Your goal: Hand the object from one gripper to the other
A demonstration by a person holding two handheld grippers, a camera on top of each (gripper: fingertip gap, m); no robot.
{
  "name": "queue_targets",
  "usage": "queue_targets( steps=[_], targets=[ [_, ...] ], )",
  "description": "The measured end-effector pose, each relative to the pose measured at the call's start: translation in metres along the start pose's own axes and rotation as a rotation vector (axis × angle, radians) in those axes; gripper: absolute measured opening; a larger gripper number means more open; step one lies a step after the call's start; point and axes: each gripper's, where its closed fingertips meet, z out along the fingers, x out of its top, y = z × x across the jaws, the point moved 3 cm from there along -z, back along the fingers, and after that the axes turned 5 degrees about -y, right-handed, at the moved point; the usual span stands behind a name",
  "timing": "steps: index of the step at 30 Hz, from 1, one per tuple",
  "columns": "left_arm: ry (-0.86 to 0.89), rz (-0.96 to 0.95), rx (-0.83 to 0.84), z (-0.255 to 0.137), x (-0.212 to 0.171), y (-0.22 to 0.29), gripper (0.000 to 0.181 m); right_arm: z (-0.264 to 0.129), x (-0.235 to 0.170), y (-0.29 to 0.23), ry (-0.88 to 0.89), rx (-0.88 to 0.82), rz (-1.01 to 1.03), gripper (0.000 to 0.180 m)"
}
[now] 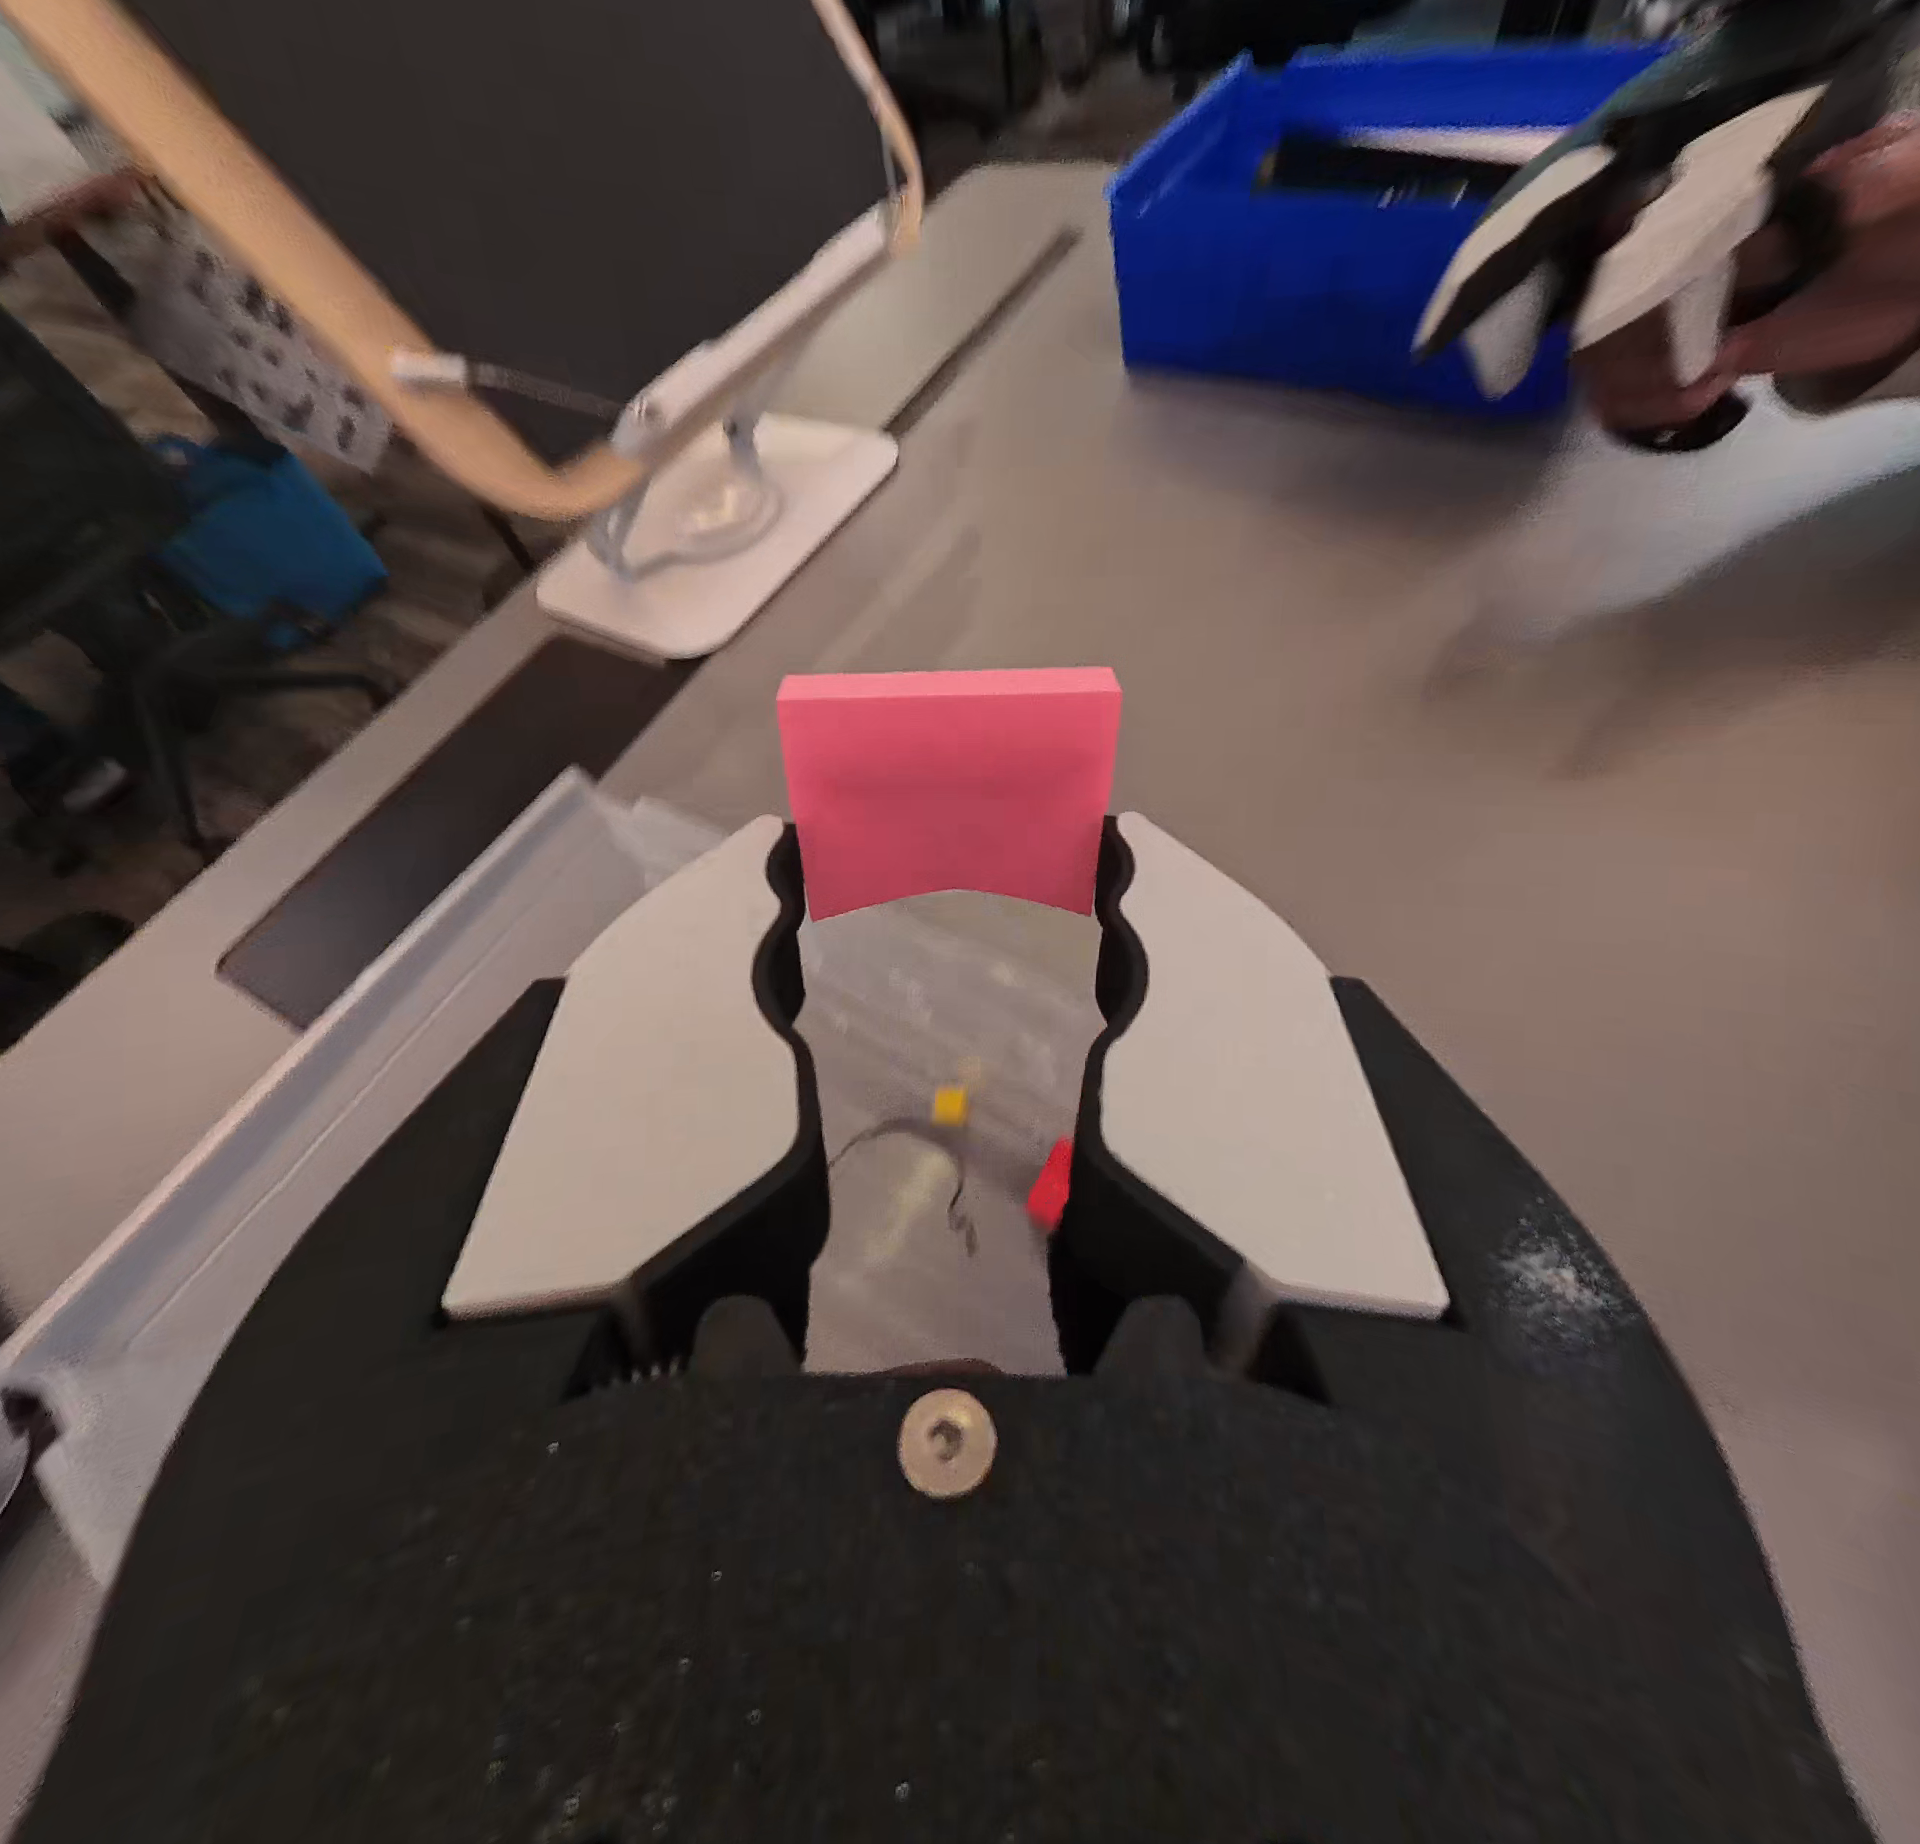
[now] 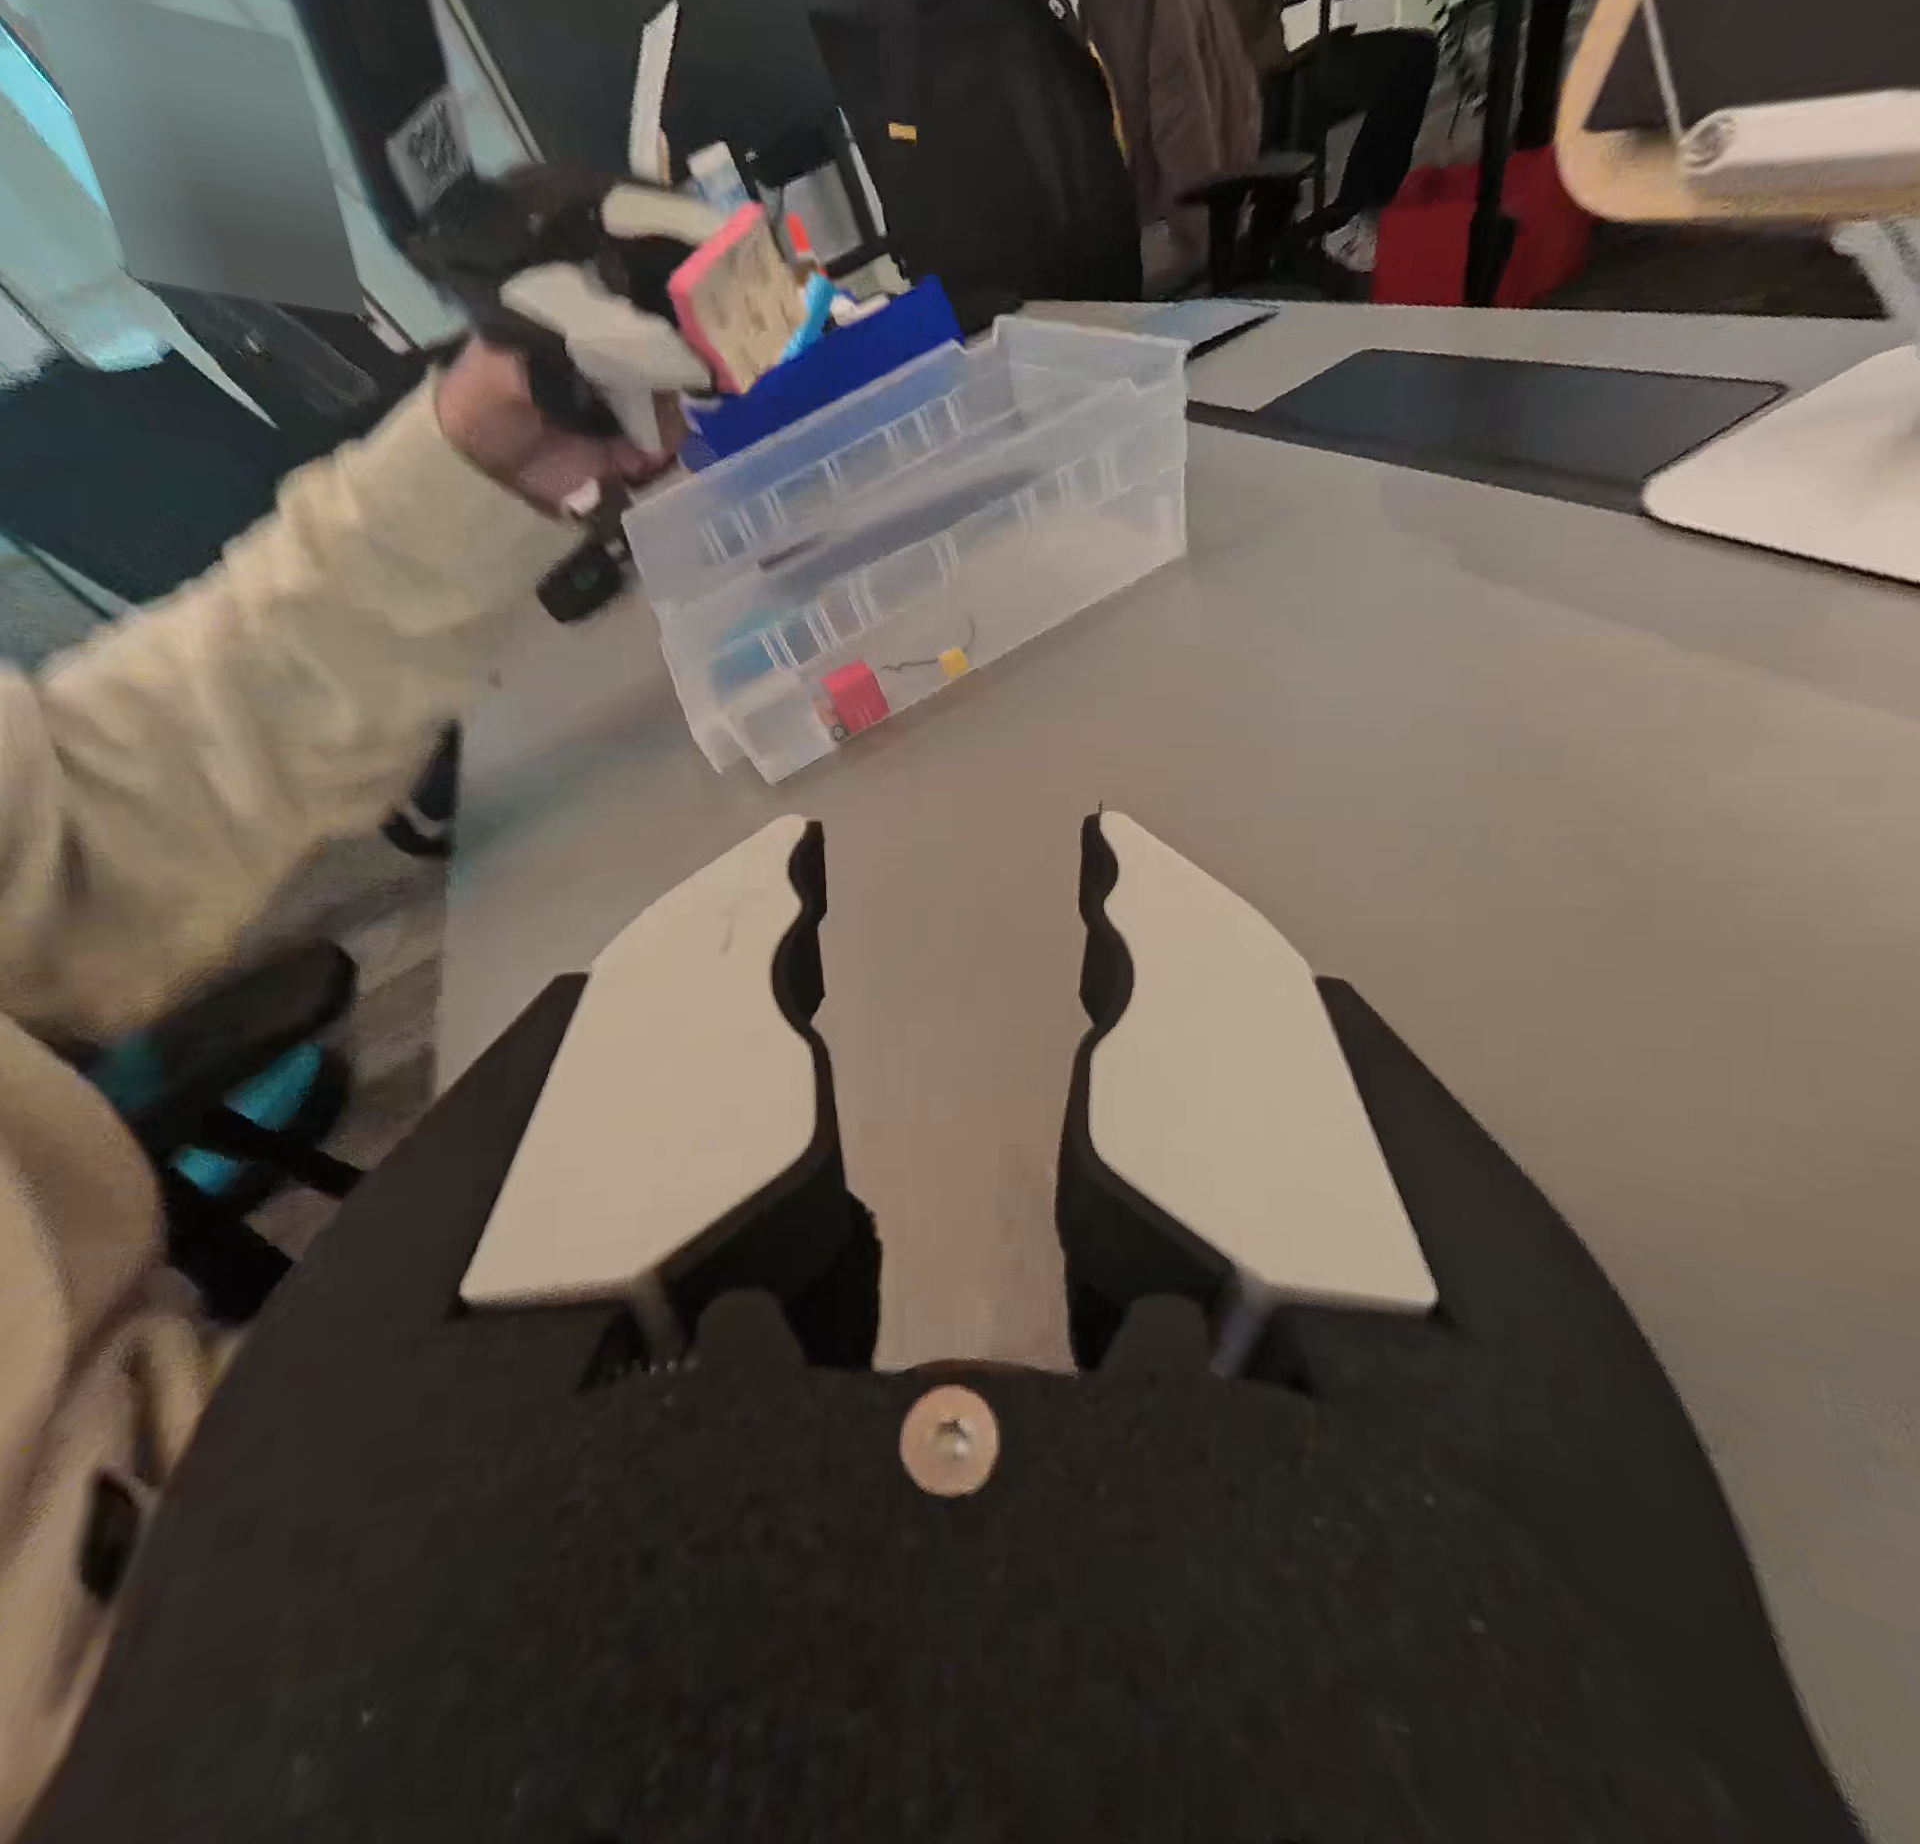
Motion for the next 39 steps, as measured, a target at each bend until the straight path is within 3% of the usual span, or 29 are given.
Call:
queue_targets(
  steps=[6,10,14,16,21,23,25,31,35,39],
  targets=[
    [0.136,0.088,0.095,0.041,0.057,0.069,0.055,0.06,0.05,-0.033,-0.137,0.092,0.157,0.055],
    [0.074,0.166,0.082,0.08,0.071,0.113,0.055,0.062,0.071,-0.064,-0.115,0.175,0.167,0.05],
    [-0.056,0.33,0.127,0.11,0.073,0.144,0.055,0.052,0.054,-0.054,-0.192,0.097,0.153,0.044],
    [-0.125,0.412,0.161,0.123,0.072,0.154,0.054,0.045,0.037,-0.047,-0.262,0.098,0.182,0.011],
    [-0.207,0.449,0.182,0.142,0.068,0.175,0.061,0.033,0.011,-0.02,-0.252,0.086,0.208,0.009],
    [-0.186,0.375,0.165,0.143,0.065,0.181,0.071,0.028,0.005,-0.012,-0.21,0.125,0.196,0.009],
    [-0.106,0.24,0.126,0.14,0.061,0.187,0.068,0.024,0.001,-0.006,-0.133,0.181,0.157,0.01],
    [0.296,-0.359,-0.014,0.129,0.048,0.182,0.061,0.008,0.007,-0.006,0.248,0.422,0.179,0.009],
    [0.458,-0.5,-0.134,0.127,0.065,0.185,0.06,-0.005,0.024,-0.025,0.447,0.573,0.229,0.009],
    [0.614,-0.628,-0.248,0.128,0.084,0.193,0.064,-0.002,0.03,-0.044,0.522,0.655,0.269,0.009]
  ],
)
